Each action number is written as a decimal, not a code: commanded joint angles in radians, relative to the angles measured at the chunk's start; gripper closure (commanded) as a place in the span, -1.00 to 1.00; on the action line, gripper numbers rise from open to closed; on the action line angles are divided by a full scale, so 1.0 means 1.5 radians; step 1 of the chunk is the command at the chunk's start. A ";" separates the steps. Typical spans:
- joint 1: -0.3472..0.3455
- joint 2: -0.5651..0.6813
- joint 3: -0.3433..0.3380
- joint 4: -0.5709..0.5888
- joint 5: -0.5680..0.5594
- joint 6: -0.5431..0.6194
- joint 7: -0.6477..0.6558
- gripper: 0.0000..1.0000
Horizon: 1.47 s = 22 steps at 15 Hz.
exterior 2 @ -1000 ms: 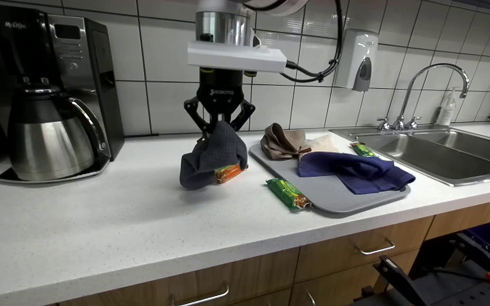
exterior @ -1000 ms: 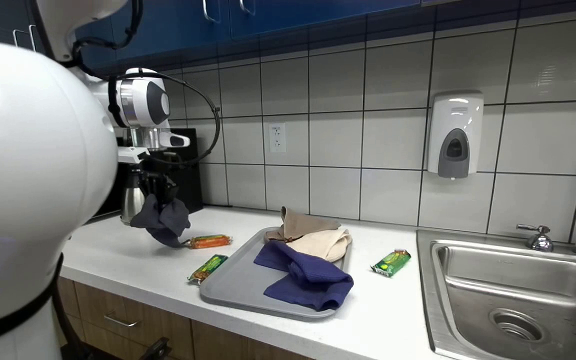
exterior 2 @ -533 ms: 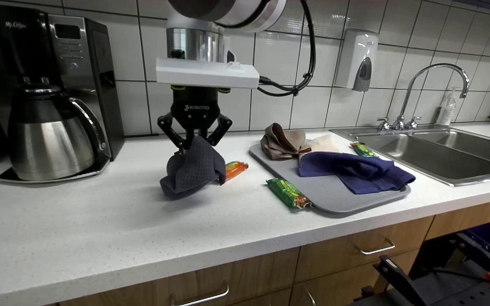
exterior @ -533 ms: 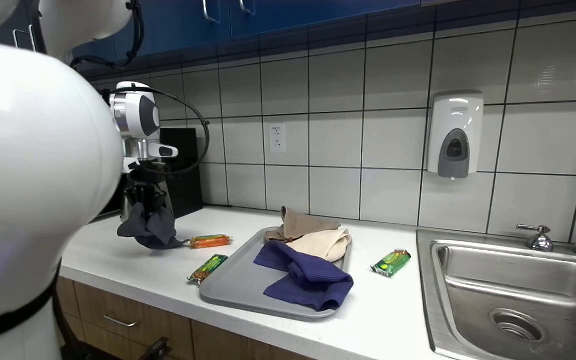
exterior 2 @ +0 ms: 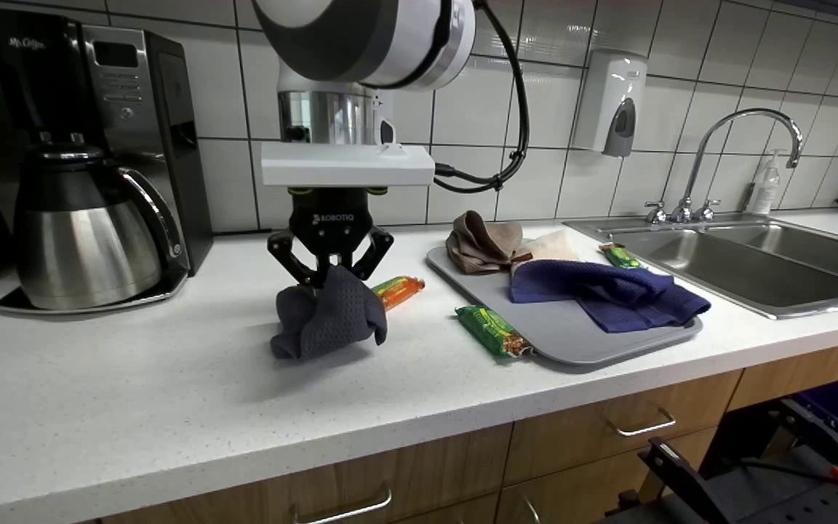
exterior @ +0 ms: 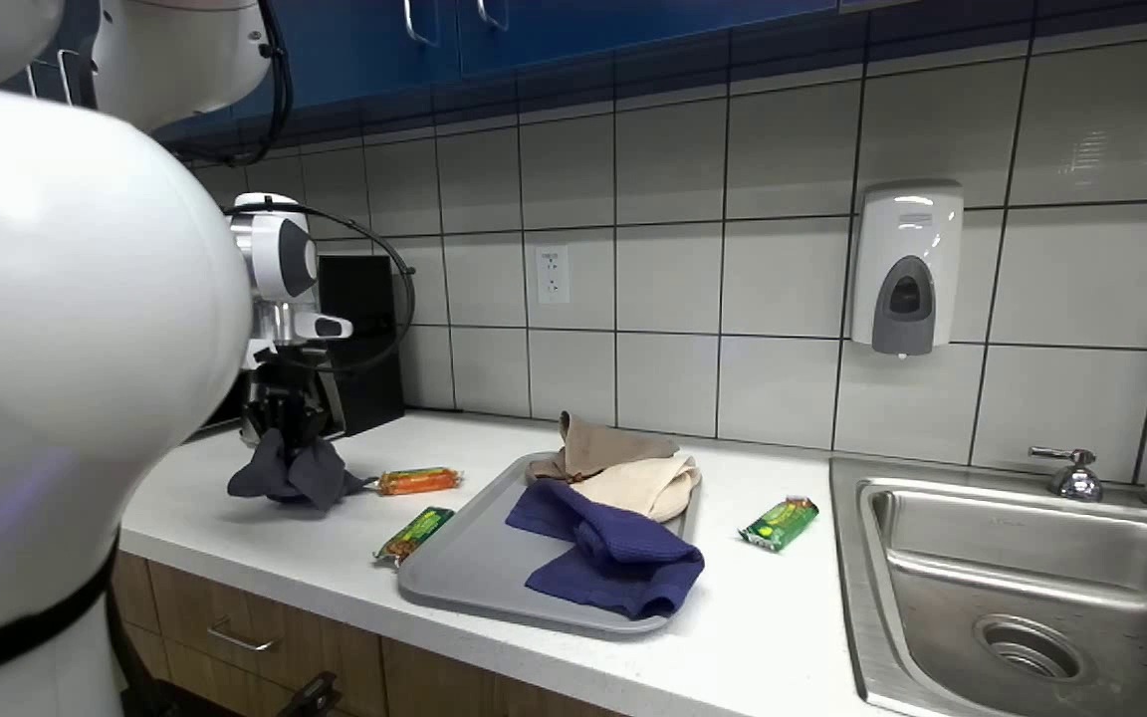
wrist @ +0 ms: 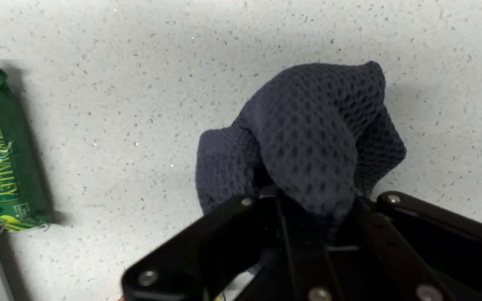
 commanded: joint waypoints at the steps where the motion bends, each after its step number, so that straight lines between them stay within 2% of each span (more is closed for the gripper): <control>1: 0.016 0.014 -0.018 0.022 -0.011 -0.021 0.002 0.95; 8: 0.019 0.035 -0.027 0.034 -0.007 -0.023 -0.003 0.95; 9: 0.019 0.036 -0.028 0.036 -0.007 -0.025 -0.004 0.48; 10: 0.019 0.036 -0.029 0.037 -0.006 -0.025 -0.004 0.27; 11: 0.019 0.036 -0.030 0.038 -0.006 -0.026 -0.004 0.17; 18: 0.017 0.016 -0.033 0.040 -0.001 -0.033 -0.004 -0.89; 19: 0.016 0.012 -0.033 0.040 0.000 -0.035 -0.004 -0.98; 22: 0.013 -0.006 -0.030 0.035 0.004 -0.043 -0.004 -1.00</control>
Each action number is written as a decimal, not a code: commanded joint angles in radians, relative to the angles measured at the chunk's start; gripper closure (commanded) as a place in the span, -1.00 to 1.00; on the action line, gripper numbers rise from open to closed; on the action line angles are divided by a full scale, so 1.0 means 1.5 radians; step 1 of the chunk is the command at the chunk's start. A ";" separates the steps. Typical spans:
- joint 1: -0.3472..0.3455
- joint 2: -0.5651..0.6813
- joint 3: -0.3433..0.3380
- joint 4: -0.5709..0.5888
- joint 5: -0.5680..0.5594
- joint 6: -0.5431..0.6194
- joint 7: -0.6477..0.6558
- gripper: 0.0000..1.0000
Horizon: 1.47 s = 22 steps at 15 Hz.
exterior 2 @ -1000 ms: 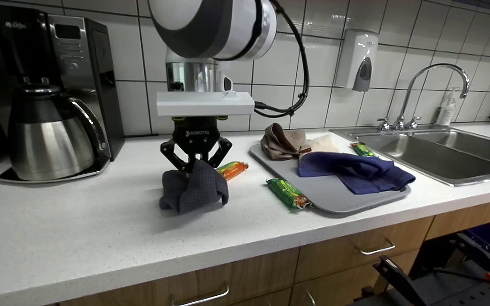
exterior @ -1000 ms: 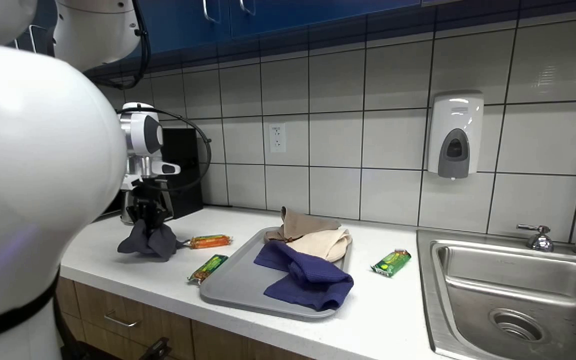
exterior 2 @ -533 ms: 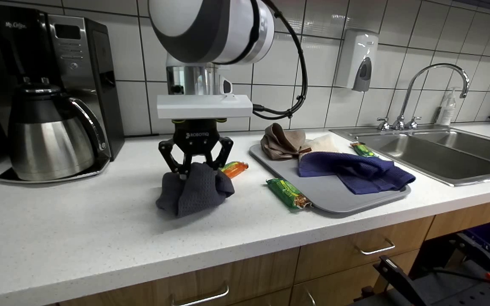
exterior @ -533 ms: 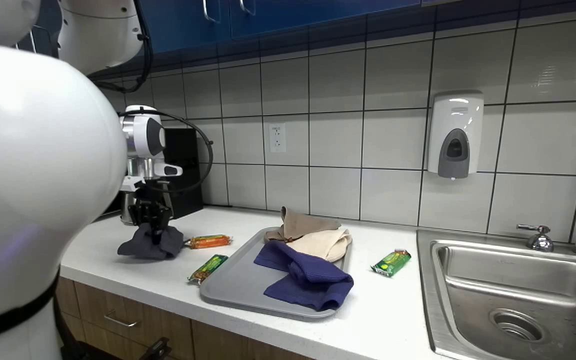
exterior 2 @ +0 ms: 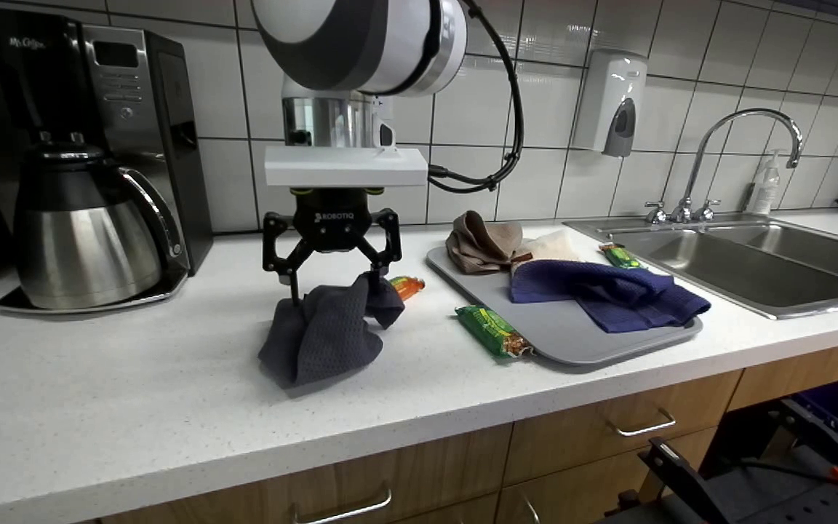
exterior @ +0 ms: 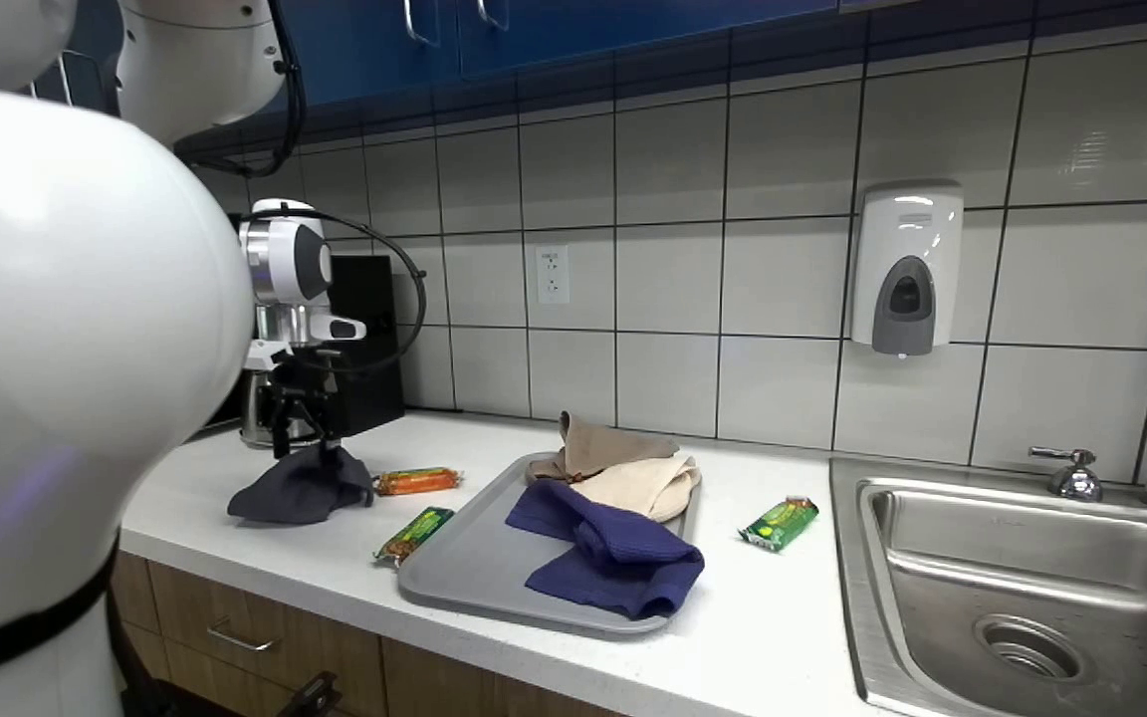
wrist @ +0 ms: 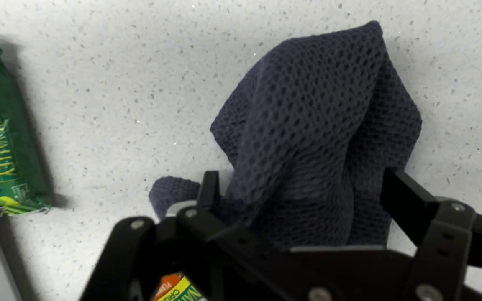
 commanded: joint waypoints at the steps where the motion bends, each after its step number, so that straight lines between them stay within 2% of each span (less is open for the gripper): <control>1: 0.002 -0.038 -0.002 -0.004 0.006 -0.036 -0.003 -1.00; 12: -0.012 -0.126 0.002 -0.057 0.009 -0.059 0.011 -1.00; 22: -0.070 -0.214 -0.009 -0.154 0.012 -0.059 -0.003 -1.00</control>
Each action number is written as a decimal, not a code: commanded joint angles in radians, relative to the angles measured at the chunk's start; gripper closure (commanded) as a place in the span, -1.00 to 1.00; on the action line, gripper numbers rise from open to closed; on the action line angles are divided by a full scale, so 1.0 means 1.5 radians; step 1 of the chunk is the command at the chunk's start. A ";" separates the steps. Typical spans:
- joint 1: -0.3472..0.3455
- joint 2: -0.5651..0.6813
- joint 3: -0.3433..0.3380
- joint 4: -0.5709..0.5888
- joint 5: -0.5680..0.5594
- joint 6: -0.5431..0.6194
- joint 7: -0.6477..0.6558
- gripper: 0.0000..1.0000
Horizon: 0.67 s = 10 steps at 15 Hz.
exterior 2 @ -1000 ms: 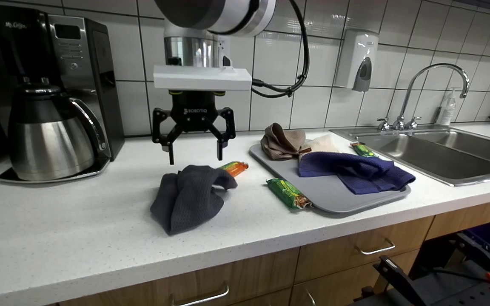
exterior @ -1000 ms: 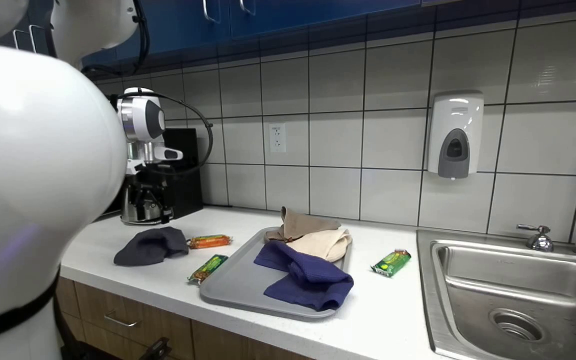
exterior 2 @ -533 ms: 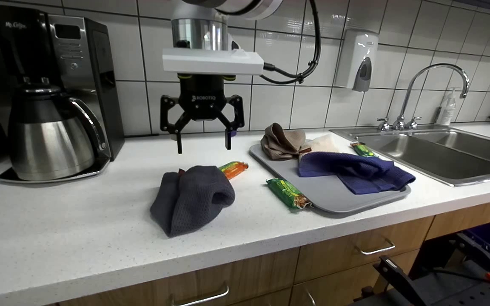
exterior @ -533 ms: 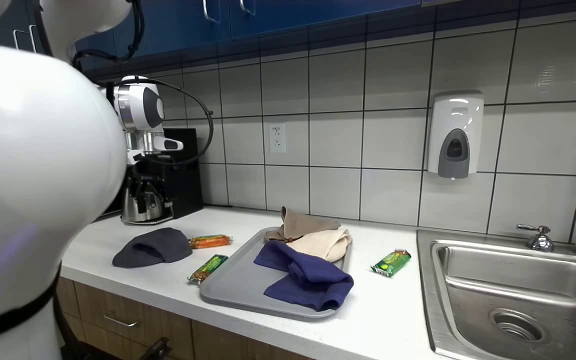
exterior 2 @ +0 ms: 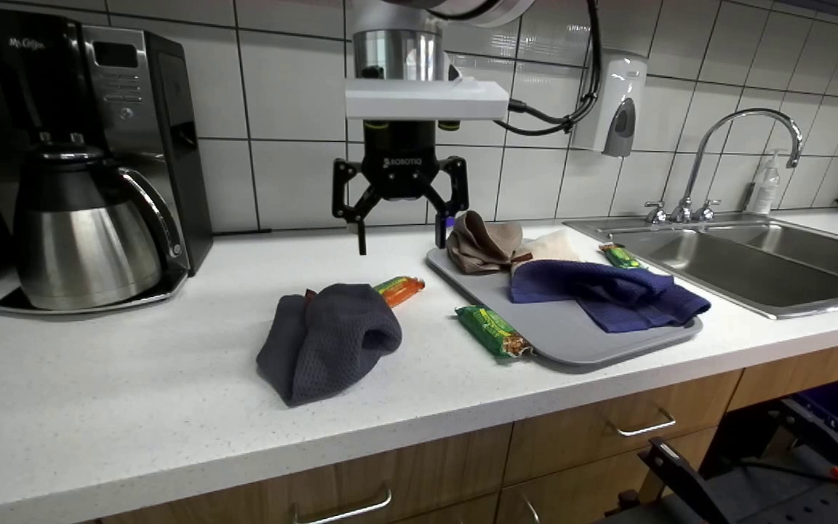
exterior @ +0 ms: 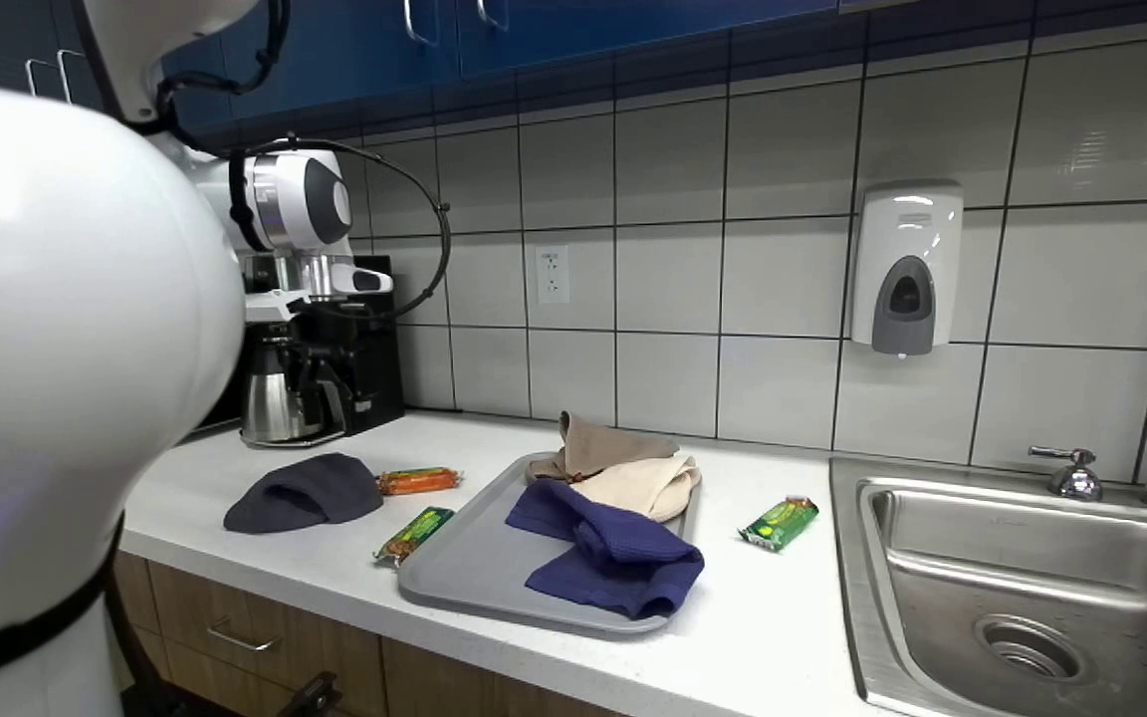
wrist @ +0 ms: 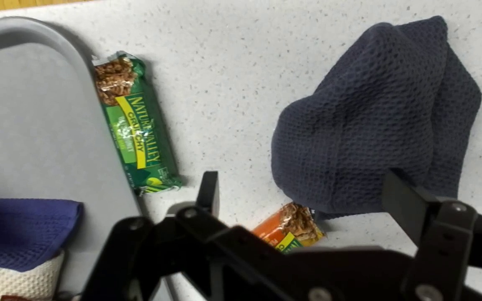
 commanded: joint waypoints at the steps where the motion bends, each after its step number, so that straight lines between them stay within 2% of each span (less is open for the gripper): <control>1: -0.029 -0.061 0.001 -0.053 0.009 -0.012 -0.007 -1.00; 10: -0.094 -0.122 -0.021 -0.115 0.012 -0.008 -0.043 -1.00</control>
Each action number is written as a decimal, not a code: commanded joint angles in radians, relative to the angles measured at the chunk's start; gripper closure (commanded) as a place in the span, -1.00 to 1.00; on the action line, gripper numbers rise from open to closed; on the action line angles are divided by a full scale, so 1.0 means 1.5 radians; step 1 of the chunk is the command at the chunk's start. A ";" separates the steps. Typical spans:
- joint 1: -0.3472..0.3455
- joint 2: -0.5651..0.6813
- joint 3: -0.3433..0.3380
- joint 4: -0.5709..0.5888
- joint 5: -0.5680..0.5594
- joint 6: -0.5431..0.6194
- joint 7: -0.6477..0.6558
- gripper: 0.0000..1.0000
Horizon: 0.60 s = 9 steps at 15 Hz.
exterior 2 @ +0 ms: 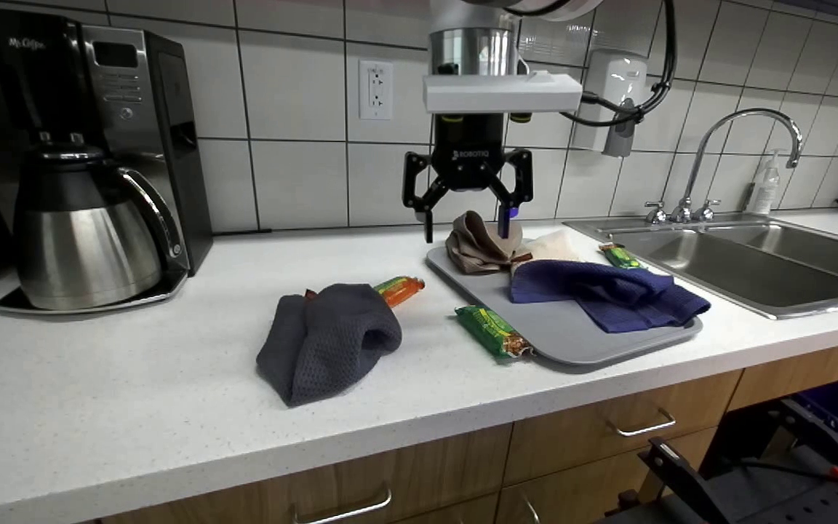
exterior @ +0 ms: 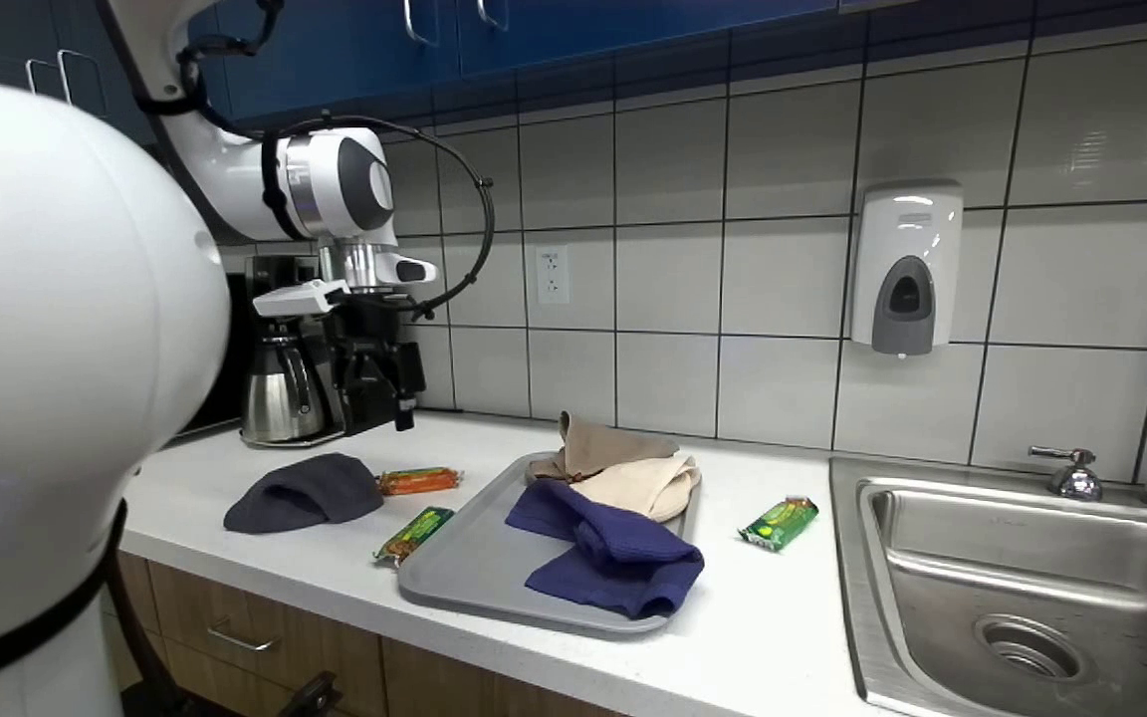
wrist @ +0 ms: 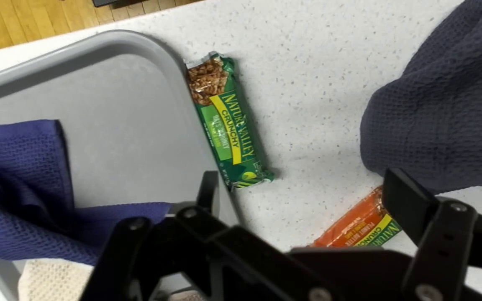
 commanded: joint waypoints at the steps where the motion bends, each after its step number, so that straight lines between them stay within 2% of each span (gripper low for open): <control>1: -0.033 -0.046 -0.008 -0.037 0.012 -0.006 -0.039 -1.00; 9: -0.090 -0.095 -0.043 -0.083 0.010 -0.003 -0.090 -1.00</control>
